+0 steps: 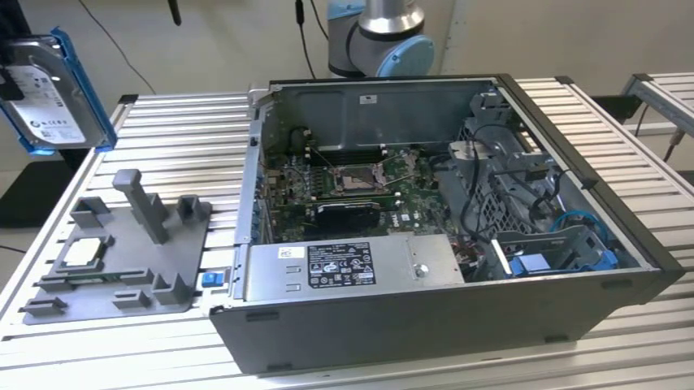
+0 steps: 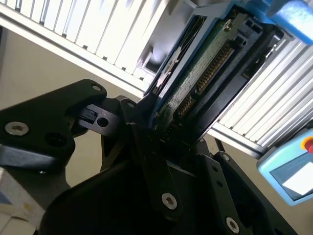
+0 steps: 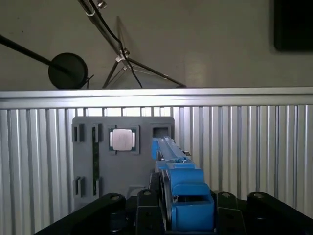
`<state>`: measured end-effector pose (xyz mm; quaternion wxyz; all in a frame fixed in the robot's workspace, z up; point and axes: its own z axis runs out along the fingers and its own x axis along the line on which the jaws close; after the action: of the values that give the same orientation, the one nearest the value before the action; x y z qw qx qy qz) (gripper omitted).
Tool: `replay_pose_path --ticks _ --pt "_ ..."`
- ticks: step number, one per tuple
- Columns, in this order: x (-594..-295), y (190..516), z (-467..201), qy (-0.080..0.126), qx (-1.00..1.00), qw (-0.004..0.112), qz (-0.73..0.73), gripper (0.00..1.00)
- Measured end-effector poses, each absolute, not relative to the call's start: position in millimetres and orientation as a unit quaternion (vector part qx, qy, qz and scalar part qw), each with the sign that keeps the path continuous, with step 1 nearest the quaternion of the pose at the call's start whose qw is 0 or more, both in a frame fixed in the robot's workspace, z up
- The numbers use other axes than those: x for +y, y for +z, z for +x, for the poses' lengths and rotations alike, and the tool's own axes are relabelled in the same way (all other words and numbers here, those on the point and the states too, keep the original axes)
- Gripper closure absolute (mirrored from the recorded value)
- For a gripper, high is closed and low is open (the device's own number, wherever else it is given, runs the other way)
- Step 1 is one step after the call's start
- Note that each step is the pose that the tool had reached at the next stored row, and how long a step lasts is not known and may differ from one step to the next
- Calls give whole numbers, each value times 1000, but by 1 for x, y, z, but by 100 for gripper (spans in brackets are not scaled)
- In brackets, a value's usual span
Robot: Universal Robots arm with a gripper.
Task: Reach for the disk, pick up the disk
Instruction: 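Pick up the disk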
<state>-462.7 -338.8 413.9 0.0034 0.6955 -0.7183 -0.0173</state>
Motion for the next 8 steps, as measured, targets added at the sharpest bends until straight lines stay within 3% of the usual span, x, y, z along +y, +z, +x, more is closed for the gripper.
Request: replay_pose_path --ticks 8 --pt "-339 425 -463 -10 -718 -5 696 100"
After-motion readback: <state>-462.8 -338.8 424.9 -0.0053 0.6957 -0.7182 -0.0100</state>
